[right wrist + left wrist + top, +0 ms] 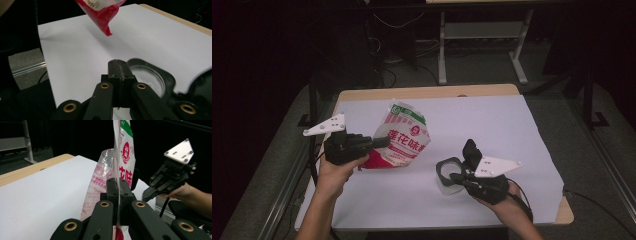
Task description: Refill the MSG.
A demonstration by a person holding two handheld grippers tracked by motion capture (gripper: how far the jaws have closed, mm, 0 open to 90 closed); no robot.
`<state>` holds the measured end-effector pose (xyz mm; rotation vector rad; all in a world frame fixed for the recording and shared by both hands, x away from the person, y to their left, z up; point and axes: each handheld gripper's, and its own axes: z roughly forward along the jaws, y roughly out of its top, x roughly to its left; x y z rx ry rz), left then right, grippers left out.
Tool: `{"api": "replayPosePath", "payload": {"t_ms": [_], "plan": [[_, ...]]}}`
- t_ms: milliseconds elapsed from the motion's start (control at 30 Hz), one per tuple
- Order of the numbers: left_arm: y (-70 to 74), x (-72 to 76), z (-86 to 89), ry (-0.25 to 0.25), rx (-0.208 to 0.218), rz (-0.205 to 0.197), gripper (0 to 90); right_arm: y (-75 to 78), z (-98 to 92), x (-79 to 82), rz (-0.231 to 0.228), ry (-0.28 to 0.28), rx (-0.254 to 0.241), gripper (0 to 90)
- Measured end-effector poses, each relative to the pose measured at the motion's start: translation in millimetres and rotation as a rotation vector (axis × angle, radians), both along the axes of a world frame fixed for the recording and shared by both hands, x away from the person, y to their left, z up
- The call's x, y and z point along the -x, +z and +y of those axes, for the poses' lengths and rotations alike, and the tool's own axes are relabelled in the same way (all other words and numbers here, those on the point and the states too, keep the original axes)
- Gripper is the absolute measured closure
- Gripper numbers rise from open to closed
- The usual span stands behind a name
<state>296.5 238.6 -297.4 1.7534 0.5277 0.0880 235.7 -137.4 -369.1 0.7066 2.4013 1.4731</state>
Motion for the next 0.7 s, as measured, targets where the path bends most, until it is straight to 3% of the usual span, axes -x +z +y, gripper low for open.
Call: {"api": "replayPosePath", "payload": {"t_ms": [200, 700], "plan": [[0.0, -1.9, -1.9, -0.016, 0.006, 0.012, 90.0, -4.5, 25.2, -18.2, 0.0, -0.032, 0.017, 89.9], [2.5, -3.4, -2.8, -0.037, 0.036, 0.02, 90.0, -13.6, 68.5, -41.0, -0.028, -0.065, 0.047, 90.0]]}}
